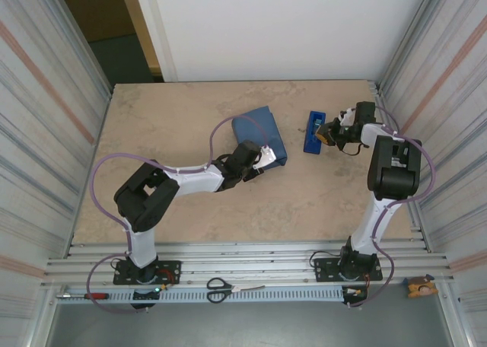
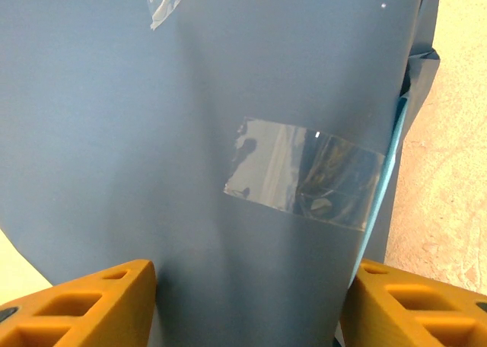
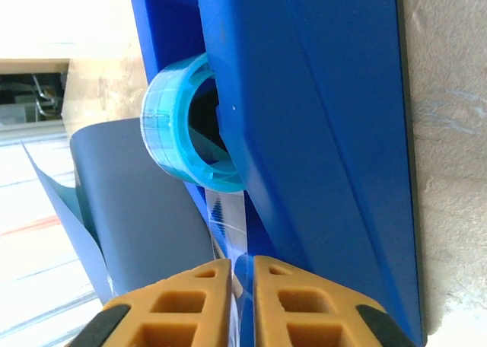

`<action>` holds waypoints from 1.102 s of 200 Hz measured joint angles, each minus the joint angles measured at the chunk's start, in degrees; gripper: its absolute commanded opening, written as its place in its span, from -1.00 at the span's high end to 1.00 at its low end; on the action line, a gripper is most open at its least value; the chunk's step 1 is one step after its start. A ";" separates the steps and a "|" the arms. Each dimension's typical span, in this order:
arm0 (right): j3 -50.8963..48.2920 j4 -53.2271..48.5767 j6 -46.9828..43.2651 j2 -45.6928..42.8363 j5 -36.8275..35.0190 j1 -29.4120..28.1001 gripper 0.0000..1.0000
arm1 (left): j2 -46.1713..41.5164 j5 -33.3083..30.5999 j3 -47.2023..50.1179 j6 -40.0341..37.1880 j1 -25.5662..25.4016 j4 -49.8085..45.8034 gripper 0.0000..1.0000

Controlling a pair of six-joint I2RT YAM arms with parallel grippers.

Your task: Wrap the gift box in paper

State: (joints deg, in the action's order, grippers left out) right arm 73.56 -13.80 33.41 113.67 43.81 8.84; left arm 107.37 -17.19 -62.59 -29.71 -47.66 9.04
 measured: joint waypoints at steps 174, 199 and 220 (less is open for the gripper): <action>0.04 0.07 0.85 -0.50 1.22 0.20 0.92 | 0.00 0.00 -0.04 0.00 0.00 -0.07 -0.24; 0.04 0.02 1.05 -0.57 1.27 0.20 1.00 | 0.00 0.00 -0.04 0.02 0.00 -0.07 -0.24; 0.04 0.00 2.14 -1.22 1.51 0.28 1.00 | 0.00 0.00 -0.04 0.02 0.00 -0.07 -0.23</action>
State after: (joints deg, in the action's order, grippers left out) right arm 73.60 -13.80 35.55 112.44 45.32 9.13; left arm 107.37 -17.19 -62.63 -29.69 -47.66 8.97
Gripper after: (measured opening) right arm 0.058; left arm 0.617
